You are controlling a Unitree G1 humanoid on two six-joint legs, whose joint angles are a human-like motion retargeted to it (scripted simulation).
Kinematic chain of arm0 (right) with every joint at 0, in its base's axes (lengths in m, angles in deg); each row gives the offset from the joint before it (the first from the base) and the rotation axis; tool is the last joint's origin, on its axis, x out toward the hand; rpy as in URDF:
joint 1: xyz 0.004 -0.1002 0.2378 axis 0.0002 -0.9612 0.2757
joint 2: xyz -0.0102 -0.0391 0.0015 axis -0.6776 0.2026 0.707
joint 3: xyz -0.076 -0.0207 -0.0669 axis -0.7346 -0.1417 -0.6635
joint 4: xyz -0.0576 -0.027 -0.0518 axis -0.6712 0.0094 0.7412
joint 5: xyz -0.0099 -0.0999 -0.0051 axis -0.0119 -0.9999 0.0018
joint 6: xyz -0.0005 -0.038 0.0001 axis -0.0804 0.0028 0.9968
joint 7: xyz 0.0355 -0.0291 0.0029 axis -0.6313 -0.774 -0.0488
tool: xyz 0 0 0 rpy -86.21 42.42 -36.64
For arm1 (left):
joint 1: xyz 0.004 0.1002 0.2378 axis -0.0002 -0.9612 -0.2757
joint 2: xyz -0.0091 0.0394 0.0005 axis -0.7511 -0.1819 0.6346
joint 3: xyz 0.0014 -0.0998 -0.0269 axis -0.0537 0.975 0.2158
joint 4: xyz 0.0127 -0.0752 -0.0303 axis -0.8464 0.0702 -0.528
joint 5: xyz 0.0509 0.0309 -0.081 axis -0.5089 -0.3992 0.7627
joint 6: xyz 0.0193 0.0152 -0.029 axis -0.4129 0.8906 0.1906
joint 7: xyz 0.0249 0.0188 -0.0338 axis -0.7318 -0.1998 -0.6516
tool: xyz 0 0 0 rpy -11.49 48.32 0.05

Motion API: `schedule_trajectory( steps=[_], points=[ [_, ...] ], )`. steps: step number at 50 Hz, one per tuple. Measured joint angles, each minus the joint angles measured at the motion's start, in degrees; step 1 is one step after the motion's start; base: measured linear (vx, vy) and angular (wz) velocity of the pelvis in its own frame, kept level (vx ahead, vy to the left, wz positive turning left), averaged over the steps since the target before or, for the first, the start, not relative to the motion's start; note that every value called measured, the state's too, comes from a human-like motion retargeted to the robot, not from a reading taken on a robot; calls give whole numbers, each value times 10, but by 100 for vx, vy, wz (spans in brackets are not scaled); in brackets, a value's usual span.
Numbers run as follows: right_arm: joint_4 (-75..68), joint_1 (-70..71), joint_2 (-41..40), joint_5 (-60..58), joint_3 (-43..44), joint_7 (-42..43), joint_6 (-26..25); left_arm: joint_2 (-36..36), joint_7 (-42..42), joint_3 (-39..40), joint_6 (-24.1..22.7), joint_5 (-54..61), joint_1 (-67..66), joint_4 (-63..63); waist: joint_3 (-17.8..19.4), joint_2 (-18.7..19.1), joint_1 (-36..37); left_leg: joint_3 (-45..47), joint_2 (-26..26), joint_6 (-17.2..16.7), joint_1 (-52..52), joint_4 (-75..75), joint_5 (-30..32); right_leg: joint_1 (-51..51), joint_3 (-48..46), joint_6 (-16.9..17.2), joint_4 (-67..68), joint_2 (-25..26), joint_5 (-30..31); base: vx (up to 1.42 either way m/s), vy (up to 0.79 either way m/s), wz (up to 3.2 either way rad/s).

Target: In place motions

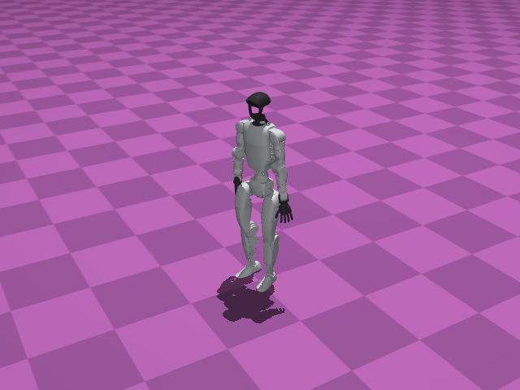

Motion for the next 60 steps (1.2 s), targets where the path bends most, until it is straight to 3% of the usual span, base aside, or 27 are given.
schedule_trajectory(
  steps=[3,8,18,31,53,60],
  points=[
    [8,-3,-2,-4,-3,-1,6,7,117,35,57,88,-14,4,7,-5,5,4,4,-4,-5,11,0,5,4,-1,0,-3,1,0,0,0],
    [7,-7,1,-4,-7,0,9,12,115,62,51,185,-21,-10,15,-6,19,7,4,-2,0,11,-2,9,6,-2,0,0,3,0,0,4],
    [3,-7,0,17,3,-10,4,-1,186,41,38,112,-2,-18,13,-11,17,-11,3,-4,-7,18,-2,14,-17,-5,-2,-3,2,-1,-1,18],
    [4,-8,-1,0,-1,-11,5,14,146,12,21,48,-3,-17,-1,-9,17,-10,1,-3,-6,18,-5,14,-15,-7,-2,-3,1,0,0,0],
    [-9,-12,6,13,9,-10,6,14,167,28,28,70,-5,-4,-14,-6,19,-7,-3,1,-6,18,-6,11,-11,-5,-2,-6,-2,0,0,0],
    [-11,-12,8,11,11,-11,7,14,146,29,8,69,-6,-10,-14,-9,18,-15,-9,2,-10,18,0,12,-17,-5,-1,-11,-8,0,2,4]
  ],
)
